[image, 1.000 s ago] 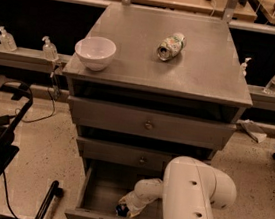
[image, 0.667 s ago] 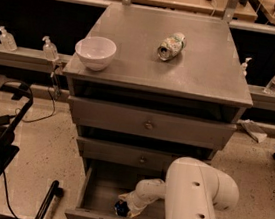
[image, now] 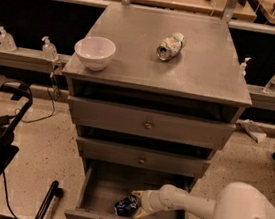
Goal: Pick pepsi can from bottom drawer and place on counter
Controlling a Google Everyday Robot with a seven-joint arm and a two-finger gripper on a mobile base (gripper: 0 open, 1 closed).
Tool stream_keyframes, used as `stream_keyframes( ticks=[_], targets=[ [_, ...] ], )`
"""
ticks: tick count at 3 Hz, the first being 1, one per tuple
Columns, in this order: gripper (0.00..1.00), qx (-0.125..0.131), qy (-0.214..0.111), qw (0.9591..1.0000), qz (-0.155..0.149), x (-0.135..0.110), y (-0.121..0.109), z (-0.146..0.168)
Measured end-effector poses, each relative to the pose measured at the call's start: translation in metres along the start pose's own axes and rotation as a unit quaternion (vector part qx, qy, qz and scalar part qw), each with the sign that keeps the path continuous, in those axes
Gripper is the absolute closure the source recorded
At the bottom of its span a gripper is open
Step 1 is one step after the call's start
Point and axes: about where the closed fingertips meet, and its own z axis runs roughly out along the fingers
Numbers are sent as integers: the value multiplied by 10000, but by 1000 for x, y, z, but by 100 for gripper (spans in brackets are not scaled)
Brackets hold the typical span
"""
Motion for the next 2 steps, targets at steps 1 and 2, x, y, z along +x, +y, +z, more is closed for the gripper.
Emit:
stream_keyframes(
  ticks=[1, 2],
  targets=[
    [38, 245, -165, 9991, 307, 6, -8, -15],
    [8, 208, -328, 9980, 500, 10, -14, -10]
  ],
)
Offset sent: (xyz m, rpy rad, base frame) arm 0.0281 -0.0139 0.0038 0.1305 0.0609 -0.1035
